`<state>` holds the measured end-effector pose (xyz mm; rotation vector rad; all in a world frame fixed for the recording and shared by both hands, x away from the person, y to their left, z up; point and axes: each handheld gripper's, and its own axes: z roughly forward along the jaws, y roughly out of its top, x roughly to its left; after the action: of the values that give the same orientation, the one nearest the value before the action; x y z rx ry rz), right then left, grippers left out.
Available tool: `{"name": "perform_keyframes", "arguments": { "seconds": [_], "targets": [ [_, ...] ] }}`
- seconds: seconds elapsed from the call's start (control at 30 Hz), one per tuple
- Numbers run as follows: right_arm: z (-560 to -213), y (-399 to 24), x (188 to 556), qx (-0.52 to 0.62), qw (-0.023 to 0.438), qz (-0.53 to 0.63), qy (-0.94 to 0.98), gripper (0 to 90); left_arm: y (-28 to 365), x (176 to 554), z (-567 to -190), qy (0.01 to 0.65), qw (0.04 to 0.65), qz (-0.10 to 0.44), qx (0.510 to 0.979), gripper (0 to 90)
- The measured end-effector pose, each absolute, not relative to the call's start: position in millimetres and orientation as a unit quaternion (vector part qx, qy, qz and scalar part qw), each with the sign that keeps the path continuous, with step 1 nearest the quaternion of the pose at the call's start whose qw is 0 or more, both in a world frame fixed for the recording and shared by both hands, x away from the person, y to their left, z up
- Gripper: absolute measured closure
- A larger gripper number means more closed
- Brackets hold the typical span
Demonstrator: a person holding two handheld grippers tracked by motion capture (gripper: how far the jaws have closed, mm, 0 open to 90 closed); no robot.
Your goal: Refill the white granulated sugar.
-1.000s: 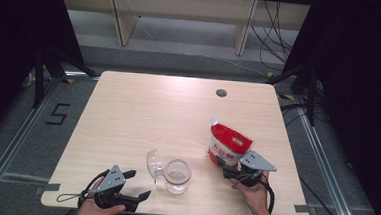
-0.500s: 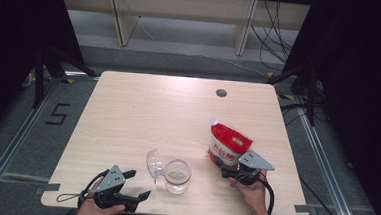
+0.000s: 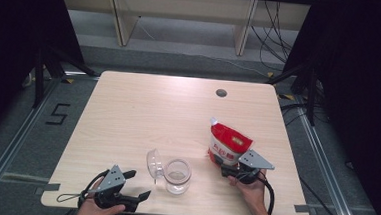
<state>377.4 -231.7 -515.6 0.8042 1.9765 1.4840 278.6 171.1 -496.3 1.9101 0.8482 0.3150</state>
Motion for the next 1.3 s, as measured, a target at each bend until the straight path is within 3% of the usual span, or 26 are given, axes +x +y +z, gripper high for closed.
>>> {"name": "perform_keyframes", "arguments": {
  "seconds": [0.83, 0.93, 1.27, 1.3],
  "targets": [
    [-517.7, -230.3, 385.2, 0.306, 0.254, 0.583, 0.709, 31.0, 169.5, 278.0, -497.3, 0.348, 0.491, 0.128, 0.788, 15.6],
    [-517.4, -231.7, 389.9, 0.283, 0.251, 0.593, 0.711, 38.8, 169.8, 278.5, -497.5, 0.346, 0.490, 0.126, 0.790, 15.6],
    [-510.7, -226.7, 381.4, 0.303, 0.231, 0.575, 0.724, 41.0, 168.7, 277.9, -498.4, 0.343, 0.491, 0.121, 0.792, 15.6],
    [-509.8, -228.8, 383.3, 0.294, 0.253, 0.568, 0.726, 41.1, 168.7, 277.9, -498.4, 0.343, 0.491, 0.121, 0.792, 15.6]
  ]
}}
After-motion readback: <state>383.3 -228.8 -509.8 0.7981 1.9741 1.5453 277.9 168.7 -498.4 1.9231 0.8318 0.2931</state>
